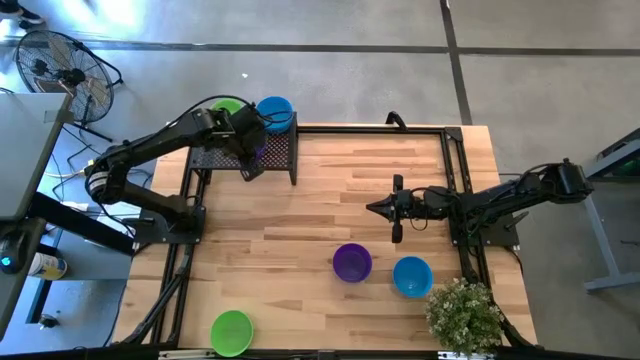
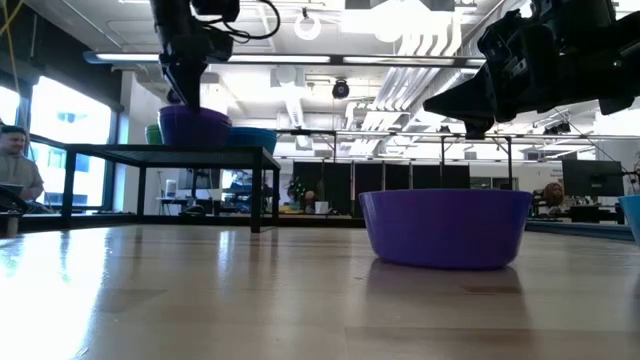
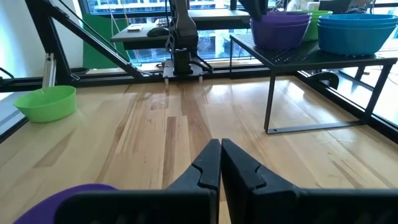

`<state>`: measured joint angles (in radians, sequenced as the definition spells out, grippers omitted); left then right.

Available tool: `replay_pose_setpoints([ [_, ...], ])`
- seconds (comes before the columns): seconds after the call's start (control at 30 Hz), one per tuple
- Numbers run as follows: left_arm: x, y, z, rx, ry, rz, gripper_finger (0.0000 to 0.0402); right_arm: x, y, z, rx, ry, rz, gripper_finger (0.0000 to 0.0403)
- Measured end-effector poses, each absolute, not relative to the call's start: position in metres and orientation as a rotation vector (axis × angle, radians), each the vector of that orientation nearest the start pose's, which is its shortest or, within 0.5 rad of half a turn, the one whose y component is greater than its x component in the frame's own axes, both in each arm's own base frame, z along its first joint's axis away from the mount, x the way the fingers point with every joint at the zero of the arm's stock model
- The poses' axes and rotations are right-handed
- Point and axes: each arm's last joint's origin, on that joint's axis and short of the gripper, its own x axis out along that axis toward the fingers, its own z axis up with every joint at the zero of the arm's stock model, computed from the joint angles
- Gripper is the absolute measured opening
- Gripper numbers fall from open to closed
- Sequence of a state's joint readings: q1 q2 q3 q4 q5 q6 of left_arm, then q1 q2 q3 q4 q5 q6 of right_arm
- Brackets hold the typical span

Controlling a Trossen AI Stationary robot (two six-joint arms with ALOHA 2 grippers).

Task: Pick & Place Mini bowls
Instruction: Stack the violet bowl on top of the violet bowl on the shelf, then stack the green bowl on top of the green bowl on the shelf

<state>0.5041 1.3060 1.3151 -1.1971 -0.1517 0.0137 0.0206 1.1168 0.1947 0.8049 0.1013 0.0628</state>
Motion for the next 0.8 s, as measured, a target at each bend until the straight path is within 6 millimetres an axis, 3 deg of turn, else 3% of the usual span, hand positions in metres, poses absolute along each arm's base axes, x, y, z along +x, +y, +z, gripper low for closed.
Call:
replay_pose_setpoints([
  [0.17,0.197,0.114,0.332,-0.208,1.225,0.559,0.0089,0.196,0.001,0.17,0.056,0.115,-0.084,0.0002],
  [0.43,0.196,0.113,0.353,-0.2,1.176,0.567,0.0091,0.196,0.001,0.171,0.056,0.114,-0.084,0.0002],
  [0.6,0.193,0.112,0.351,-0.206,1.216,0.563,0.0091,0.196,0.001,0.171,0.056,0.114,-0.084,0.0001],
  [0.8,0.197,0.101,0.35,-0.182,1.229,0.514,0.0041,0.196,0.001,0.171,0.055,0.114,-0.084,0.0001],
])
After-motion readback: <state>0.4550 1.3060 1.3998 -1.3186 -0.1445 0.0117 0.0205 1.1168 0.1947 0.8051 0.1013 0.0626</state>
